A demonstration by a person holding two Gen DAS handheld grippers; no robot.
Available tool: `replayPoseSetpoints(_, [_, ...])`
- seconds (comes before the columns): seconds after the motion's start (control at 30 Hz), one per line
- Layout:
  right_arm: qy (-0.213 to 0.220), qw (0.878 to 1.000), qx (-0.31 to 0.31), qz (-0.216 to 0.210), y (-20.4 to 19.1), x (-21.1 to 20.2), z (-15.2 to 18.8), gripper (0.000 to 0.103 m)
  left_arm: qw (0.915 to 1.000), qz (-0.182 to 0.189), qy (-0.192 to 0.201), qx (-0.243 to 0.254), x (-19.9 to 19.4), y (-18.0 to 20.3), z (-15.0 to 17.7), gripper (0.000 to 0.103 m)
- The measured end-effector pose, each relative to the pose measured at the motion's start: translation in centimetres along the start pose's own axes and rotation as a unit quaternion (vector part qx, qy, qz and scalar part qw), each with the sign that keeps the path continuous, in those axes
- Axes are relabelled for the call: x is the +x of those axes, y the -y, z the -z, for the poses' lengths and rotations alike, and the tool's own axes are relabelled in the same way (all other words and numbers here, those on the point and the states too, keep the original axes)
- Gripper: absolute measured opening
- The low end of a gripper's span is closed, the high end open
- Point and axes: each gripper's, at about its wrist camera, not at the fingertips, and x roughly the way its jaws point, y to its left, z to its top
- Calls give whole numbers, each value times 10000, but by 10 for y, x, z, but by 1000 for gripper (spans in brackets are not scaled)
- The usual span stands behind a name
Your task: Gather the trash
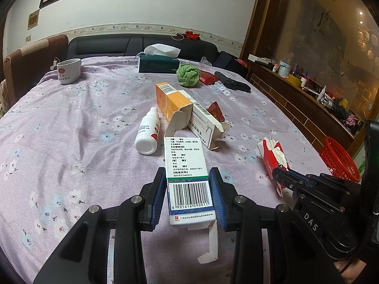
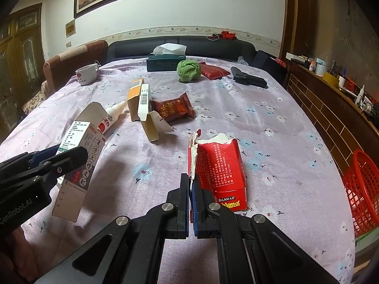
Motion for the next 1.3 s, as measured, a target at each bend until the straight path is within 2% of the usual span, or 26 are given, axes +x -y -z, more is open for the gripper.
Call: replayPoseSetpoints(1.3, [-4,10000,-16,61,-1,1,1,2,10000,-46,-12,22,2,0,2,35])
